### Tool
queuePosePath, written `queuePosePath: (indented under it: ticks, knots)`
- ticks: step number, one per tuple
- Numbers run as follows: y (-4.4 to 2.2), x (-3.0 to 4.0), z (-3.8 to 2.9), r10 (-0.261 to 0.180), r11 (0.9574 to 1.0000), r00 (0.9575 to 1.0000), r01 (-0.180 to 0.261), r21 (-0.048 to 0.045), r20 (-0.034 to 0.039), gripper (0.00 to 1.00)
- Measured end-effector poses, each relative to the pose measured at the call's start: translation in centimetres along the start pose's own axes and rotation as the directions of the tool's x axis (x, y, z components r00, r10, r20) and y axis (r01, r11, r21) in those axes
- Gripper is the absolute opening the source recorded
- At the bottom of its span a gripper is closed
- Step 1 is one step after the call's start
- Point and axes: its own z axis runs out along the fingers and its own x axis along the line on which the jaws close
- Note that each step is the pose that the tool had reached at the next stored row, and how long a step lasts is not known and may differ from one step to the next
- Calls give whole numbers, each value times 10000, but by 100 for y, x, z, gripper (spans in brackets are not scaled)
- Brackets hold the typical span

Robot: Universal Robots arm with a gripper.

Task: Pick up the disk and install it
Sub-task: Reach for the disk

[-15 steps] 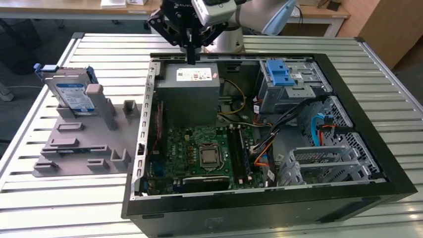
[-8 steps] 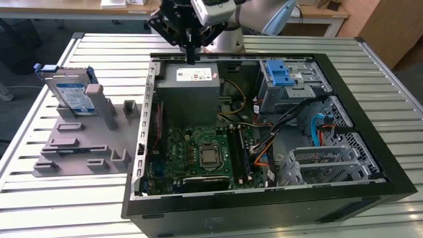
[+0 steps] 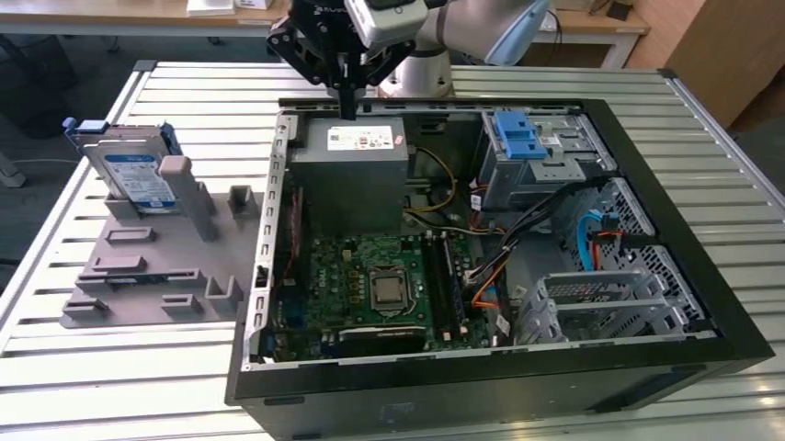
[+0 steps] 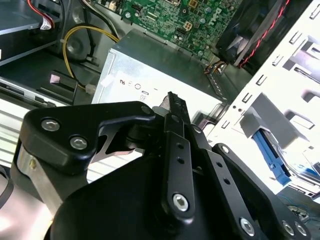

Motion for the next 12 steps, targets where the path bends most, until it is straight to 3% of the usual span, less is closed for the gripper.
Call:
queuePosePath:
  ticks: [12]
  knots:
    - [-7,94,-3,-1,10000,10000,1,0,0,11]
